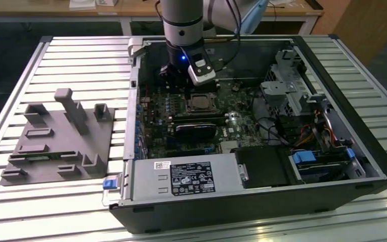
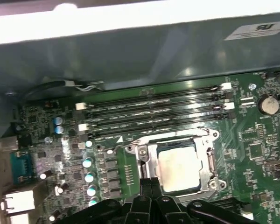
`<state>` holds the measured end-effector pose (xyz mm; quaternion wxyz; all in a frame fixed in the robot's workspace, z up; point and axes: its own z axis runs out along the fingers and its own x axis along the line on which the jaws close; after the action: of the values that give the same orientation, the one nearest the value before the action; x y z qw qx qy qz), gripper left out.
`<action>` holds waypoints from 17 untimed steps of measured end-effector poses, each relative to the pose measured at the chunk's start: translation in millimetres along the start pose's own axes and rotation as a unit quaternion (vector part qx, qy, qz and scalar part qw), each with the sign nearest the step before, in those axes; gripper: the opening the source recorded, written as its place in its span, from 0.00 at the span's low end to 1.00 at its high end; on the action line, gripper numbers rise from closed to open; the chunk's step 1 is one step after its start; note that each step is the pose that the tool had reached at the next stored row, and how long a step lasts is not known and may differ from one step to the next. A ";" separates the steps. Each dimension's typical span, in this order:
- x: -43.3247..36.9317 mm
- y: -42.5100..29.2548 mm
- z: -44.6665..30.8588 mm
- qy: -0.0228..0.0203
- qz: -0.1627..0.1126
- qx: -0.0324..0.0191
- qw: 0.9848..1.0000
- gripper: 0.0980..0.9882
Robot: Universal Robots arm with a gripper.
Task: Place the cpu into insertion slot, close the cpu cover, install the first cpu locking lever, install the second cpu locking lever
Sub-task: 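Install the first cpu locking lever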
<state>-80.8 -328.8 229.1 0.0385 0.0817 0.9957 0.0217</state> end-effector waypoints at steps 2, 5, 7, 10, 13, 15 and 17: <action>3.5 -0.6 -0.3 0.000 0.000 0.000 1.000 0.01; 8.3 -1.4 -0.7 0.000 0.000 0.000 1.000 0.01; 11.2 -1.8 -0.9 0.000 0.000 0.000 1.000 0.01; 15.3 -2.5 -1.3 0.000 0.000 0.000 1.000 0.01; 18.9 -3.1 -1.5 0.000 0.000 0.000 1.000 0.01; 20.9 -3.4 -1.7 0.000 0.000 -0.003 1.000 0.01; 22.4 -3.7 -1.8 0.001 0.001 -0.011 1.000 0.01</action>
<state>-103.5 -328.8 229.1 0.0379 0.0821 0.9954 0.0326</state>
